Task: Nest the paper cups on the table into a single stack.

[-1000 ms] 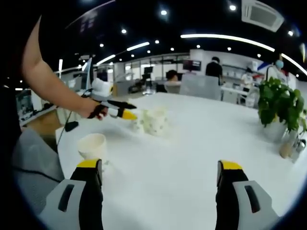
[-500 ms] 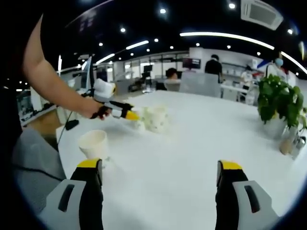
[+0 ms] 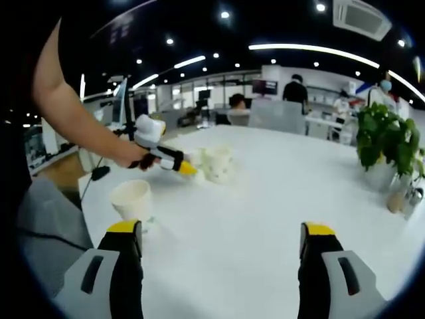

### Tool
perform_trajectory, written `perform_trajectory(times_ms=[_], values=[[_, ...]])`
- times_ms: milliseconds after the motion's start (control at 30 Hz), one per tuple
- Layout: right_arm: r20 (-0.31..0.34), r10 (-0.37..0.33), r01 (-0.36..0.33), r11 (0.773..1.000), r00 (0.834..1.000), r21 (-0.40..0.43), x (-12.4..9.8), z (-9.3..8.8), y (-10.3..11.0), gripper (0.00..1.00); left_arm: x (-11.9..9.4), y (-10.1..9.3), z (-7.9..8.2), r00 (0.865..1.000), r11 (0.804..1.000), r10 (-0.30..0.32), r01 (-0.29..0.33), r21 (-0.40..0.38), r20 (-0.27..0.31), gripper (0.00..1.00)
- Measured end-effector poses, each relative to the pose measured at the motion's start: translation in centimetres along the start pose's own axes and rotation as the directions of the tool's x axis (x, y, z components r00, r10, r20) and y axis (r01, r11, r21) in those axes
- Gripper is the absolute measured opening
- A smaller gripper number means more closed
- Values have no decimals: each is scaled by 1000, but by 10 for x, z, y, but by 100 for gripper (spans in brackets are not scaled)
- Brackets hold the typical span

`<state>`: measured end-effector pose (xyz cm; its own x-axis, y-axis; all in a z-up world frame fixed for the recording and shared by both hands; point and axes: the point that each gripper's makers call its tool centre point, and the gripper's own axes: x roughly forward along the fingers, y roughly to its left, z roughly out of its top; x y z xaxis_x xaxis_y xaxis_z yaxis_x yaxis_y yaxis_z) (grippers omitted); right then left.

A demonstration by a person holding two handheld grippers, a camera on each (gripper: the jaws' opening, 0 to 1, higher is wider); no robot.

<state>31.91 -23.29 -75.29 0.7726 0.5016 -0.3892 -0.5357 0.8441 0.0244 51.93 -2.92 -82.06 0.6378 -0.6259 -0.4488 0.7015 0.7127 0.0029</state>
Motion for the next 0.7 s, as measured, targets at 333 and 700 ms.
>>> perform_trajectory(times_ms=[333, 700], values=[[2, 2, -2, 1000, 1000, 2, 2, -1, 2, 97, -4, -2, 0, 1000, 1000, -9, 9, -5, 5, 38], [20, 7, -7, 1000, 1000, -10, 3, 5, 2, 97, -15, -7, 2, 1000, 999, -19, 19, -28, 12, 38]])
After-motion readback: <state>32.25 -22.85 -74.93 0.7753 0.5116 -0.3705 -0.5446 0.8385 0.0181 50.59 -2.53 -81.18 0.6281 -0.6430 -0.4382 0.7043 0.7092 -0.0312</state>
